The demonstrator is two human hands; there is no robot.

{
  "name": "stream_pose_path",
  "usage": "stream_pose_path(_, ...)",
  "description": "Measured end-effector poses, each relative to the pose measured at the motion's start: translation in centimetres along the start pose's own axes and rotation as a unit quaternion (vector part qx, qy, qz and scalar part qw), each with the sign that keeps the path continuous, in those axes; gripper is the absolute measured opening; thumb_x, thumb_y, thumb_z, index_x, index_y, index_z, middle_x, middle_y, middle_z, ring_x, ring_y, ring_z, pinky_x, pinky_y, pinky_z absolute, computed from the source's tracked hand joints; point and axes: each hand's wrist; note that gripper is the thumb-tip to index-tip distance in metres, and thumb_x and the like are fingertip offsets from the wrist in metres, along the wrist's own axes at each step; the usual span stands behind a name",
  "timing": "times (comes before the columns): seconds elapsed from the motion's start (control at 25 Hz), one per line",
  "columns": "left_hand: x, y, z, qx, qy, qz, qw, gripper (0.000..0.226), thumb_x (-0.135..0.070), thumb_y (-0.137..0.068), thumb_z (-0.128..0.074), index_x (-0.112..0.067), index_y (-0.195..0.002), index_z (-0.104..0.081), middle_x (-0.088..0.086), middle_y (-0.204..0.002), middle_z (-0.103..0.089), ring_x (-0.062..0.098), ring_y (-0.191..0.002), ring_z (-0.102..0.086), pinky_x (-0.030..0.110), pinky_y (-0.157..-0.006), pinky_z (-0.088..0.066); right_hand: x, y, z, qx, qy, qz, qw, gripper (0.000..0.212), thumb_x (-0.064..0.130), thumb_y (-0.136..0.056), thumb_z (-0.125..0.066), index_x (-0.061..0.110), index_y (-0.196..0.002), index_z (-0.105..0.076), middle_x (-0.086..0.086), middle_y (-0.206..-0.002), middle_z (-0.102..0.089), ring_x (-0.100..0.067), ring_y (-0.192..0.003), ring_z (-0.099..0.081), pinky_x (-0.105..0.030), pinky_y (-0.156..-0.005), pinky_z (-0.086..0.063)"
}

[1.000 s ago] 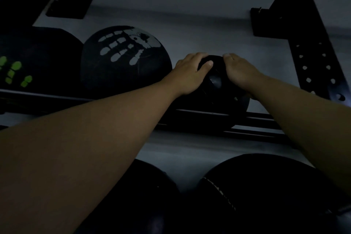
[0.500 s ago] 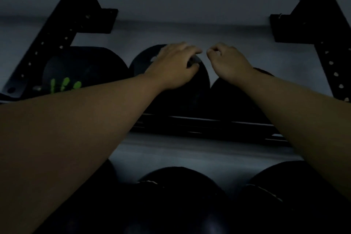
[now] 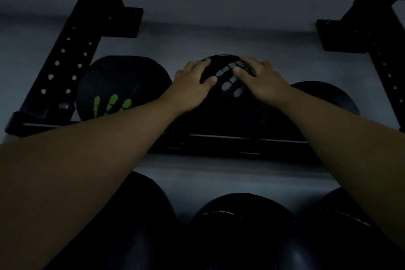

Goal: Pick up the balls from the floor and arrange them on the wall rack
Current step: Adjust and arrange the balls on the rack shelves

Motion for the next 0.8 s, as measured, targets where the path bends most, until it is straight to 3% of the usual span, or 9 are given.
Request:
stream_pose_path(0.28, 0.5, -0.2, 0.6, 0.017, -0.074, -0.004, 0.997, 0.067, -0.058, -0.105, -0.038, -0.033, -0.164, -0.021, 0.000, -0.173, -0.023, 0.029, -0.157, -0.024, 0.054, -0.126, -0.021, 0.0, 0.4, 0.0, 0.008, 0.003, 0.001, 1.000, 0.067, 0.062, -0.104, -0.040, 0.038, -0.165, -0.026, -0.010, -0.172, -0.024, -0.037, -0.156, -0.026, -0.045, -0.130, -0.020)
stream_pose_path(0.4, 0.8, -0.2, 1.9, 0.067, -0.134, -0.006, 0.989, 0.069, -0.061, -0.104, -0.034, -0.036, -0.166, -0.012, 0.001, -0.176, -0.016, 0.030, -0.160, -0.020, 0.054, -0.128, -0.016, 1.5, 0.8, -0.8, -0.027, 0.070, -0.034, 0.997, 0.062, 0.055, -0.106, -0.032, 0.037, -0.164, -0.026, -0.008, -0.172, -0.025, -0.038, -0.155, -0.025, -0.058, -0.126, -0.017)
stream_pose_path(0.56, 3.3, 0.7, 5.8, 0.032, -0.172, -0.011, 0.984, 0.062, -0.053, -0.106, -0.039, -0.033, -0.163, -0.027, 0.002, -0.172, -0.029, 0.029, -0.156, -0.028, 0.045, -0.127, -0.020, 5.4, 2.0, -2.9, -0.067, 0.225, 0.024, 0.972, 0.058, 0.047, -0.108, -0.027, 0.028, -0.163, -0.034, -0.014, -0.171, -0.027, -0.039, -0.159, -0.018, -0.067, -0.126, -0.004)
stream_pose_path(0.68, 6.4, 1.4, 9.9, 0.005, -0.190, 0.020, 0.982, 0.059, -0.051, -0.105, -0.043, -0.032, -0.161, -0.033, 0.003, -0.171, -0.030, 0.029, -0.157, -0.026, 0.046, -0.127, -0.019, 9.1, 1.8, -5.1, -0.038, 0.231, 0.069, 0.970, 0.058, 0.047, -0.109, -0.027, 0.028, -0.163, -0.033, -0.015, -0.174, -0.022, -0.037, -0.161, -0.014, -0.061, -0.129, 0.001)
stream_pose_path(0.8, 10.2, 2.1, 14.5, -0.001, -0.203, 0.038, 0.979, 0.058, -0.048, -0.105, -0.047, -0.029, -0.159, -0.038, 0.005, -0.170, -0.032, 0.032, -0.155, -0.029, 0.049, -0.127, -0.022, 13.5, 0.9, -8.5, -0.018, 0.211, 0.092, 0.973, 0.059, 0.050, -0.108, -0.029, 0.028, -0.163, -0.034, -0.015, -0.173, -0.024, -0.036, -0.160, -0.017, -0.057, -0.130, -0.004)
Point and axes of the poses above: each hand's wrist, its own y-axis away from the middle knuckle, its own z-axis out of the back of the hand, x = y × z
